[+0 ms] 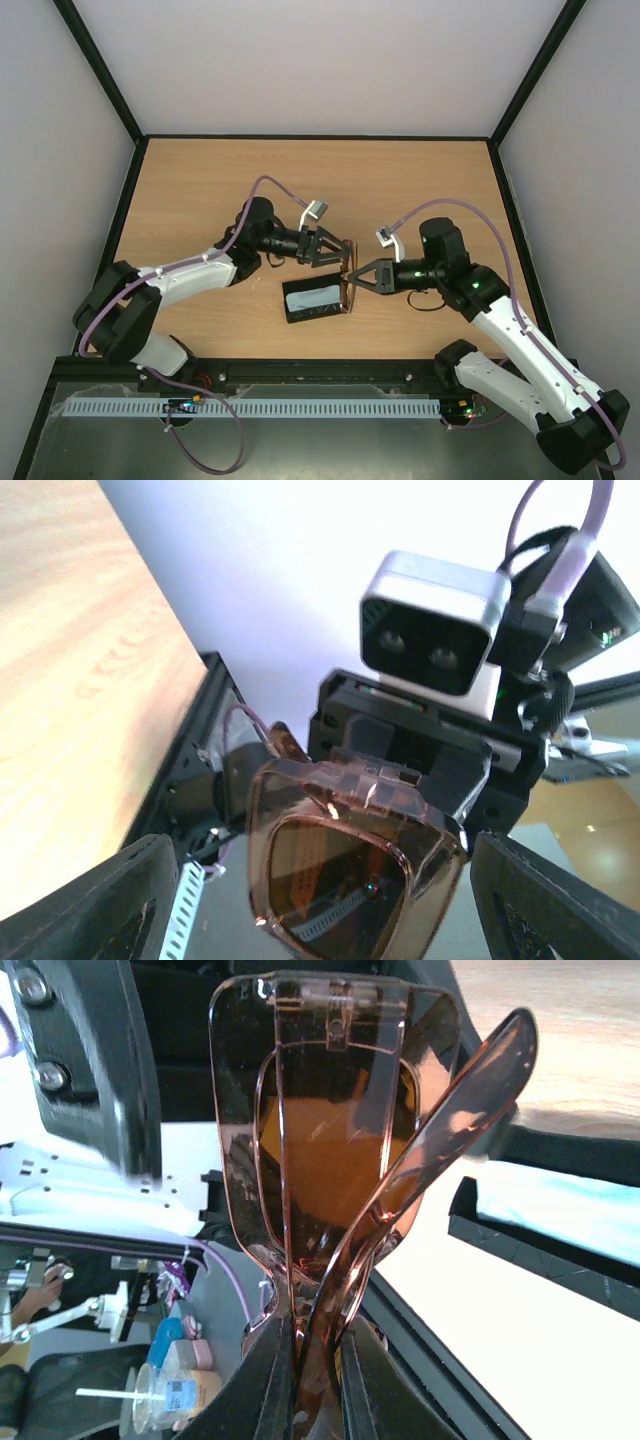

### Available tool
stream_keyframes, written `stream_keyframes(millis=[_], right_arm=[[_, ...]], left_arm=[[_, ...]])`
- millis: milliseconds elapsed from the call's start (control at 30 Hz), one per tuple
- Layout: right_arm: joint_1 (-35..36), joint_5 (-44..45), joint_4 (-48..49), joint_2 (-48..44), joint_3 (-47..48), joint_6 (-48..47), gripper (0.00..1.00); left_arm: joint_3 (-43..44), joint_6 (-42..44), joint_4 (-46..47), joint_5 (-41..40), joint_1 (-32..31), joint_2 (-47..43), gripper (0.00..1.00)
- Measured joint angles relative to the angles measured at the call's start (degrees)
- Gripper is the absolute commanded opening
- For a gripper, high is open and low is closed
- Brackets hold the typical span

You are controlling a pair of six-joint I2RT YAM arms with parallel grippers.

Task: Organize the sunglasses
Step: Fold the sunglasses, then adjust the sunglasses case at the center of the board.

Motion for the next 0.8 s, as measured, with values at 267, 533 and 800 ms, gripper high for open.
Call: stream_keyframes(millis=[267,533,800], right_arm=[[0.0,9.31,-3.23,2.05,0.55,-0.59,0.02],[0.0,18.58,-5.16,5.6,3.19,-1.14,0.02],[-0.52,21.46,-5.68,7.39,5.16,-1.75,0.02]], left_arm=[[0.33,8.31,-19.63,-9.4,4.66,-8.44,0.83],[-9.77,8.46,-33.07,-21.51,-2.08,-21.2,0.81],[-21.07,1.29,-38.1,-32.04,-11.43,-28.2,0.78]])
